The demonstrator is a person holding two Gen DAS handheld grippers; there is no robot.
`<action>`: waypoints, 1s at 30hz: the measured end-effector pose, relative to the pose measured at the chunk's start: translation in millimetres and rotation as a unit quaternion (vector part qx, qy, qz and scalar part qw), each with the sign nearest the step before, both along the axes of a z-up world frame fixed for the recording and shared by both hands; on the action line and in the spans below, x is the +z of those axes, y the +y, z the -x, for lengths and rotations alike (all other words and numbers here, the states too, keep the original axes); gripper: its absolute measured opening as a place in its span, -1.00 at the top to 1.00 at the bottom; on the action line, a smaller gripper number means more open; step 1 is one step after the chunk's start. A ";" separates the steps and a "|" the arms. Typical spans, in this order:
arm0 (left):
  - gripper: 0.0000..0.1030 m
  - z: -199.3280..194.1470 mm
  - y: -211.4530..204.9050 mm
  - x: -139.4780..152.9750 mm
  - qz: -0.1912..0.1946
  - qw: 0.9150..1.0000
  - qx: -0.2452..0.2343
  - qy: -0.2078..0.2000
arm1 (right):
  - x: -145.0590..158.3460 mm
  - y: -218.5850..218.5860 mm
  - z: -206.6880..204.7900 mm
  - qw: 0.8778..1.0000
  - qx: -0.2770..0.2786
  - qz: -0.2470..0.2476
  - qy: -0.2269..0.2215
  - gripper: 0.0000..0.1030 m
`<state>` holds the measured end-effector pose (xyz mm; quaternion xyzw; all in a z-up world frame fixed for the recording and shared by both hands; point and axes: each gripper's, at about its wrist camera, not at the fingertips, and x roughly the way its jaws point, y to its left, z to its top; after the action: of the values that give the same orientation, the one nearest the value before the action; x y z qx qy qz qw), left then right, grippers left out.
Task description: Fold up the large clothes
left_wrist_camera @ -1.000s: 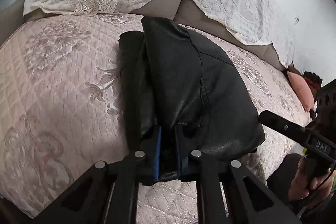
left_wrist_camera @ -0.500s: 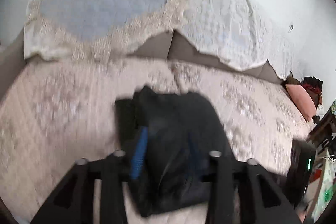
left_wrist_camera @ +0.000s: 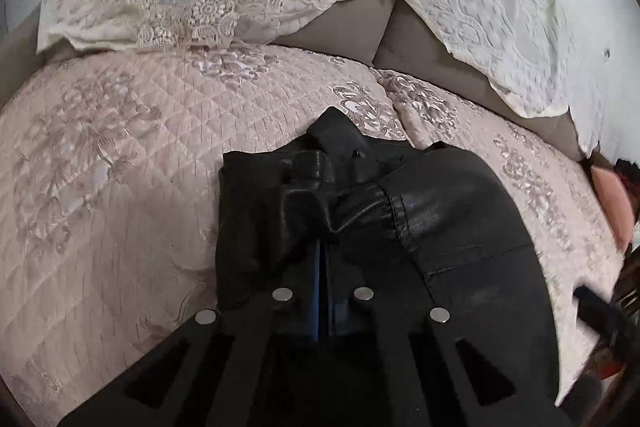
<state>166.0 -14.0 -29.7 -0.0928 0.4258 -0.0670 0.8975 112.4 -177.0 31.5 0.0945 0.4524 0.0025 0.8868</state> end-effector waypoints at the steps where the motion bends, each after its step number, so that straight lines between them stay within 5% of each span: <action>1: 0.90 0.8 -3.8 -1.1 -0.014 1.000 -0.001 -0.006 | -1.1 -0.8 -7.6 1.000 0.001 0.003 -0.003 0.11; 6: 0.91 -0.3 0.8 -11.9 -0.012 1.000 0.006 -0.005 | -26.1 -2.6 -45.3 1.000 0.009 0.019 0.019 0.40; 11: 0.91 -1.7 6.9 -16.2 0.004 1.000 0.008 -0.009 | -60.6 9.3 -46.9 0.997 0.024 0.055 0.045 0.43; 16: 0.91 -2.4 4.5 -16.3 0.000 1.000 0.007 -0.010 | -61.1 13.2 -49.6 0.995 0.030 0.080 0.044 0.43; 22: 0.93 1.1 -1.2 -1.4 -0.026 1.000 -0.005 -0.007 | -25.6 13.8 -24.6 0.999 0.028 0.043 0.019 0.43; 26: 0.93 31.2 3.9 25.8 0.004 1.000 -0.008 -0.021 | -7.2 42.4 16.2 0.997 0.073 0.040 -0.004 0.43; 30: 0.93 75.6 5.4 36.8 0.017 0.999 -0.021 -0.041 | -28.8 58.0 26.1 0.994 0.093 0.057 0.020 0.43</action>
<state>90.3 -8.5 7.0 -0.0966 0.3889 -0.0968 0.9111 86.3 -119.0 2.7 0.0011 0.4764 0.0568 0.8774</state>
